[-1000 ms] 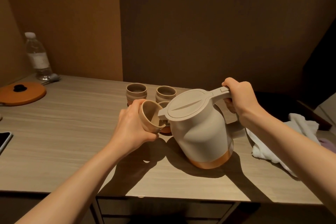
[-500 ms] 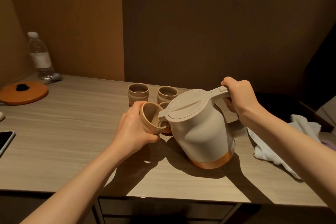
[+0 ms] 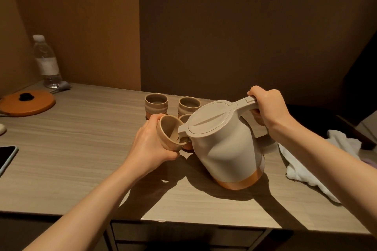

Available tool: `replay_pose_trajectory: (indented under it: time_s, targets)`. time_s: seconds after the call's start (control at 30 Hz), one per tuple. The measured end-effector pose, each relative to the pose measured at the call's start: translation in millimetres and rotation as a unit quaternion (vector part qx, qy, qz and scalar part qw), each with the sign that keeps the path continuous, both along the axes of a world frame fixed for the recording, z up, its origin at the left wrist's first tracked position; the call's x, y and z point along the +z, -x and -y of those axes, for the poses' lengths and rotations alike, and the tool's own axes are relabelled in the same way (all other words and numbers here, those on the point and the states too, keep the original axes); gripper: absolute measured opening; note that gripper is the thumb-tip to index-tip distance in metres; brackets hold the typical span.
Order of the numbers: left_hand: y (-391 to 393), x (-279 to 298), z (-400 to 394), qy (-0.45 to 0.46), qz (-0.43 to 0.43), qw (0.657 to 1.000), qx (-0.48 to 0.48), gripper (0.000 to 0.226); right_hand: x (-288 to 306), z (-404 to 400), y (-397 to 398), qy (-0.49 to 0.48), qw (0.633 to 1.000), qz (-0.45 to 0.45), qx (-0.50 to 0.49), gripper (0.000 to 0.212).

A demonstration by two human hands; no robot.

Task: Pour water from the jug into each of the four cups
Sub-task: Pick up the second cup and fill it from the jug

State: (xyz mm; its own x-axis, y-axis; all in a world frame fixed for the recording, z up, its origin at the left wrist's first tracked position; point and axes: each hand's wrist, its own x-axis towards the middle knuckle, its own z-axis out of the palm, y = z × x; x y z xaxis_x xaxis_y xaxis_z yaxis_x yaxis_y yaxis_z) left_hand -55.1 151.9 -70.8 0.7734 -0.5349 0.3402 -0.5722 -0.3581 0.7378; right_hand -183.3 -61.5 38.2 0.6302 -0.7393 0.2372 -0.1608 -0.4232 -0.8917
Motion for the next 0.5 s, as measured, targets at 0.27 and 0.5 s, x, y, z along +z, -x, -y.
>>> replay_pose_trajectory:
  time_s: [0.27,0.5]
  targets:
    - [-1.1,-1.7,-0.9,0.004,0.001,1.000,-0.002,0.095,1.8,-3.0,0.3,0.006,1.000,0.000,-0.006,0.033]
    - [-1.0,-2.1,-0.9,0.006,-0.003,1.000,-0.003,0.095,1.3,-1.6,-0.6,0.001,1.000,0.007,-0.004,0.037]
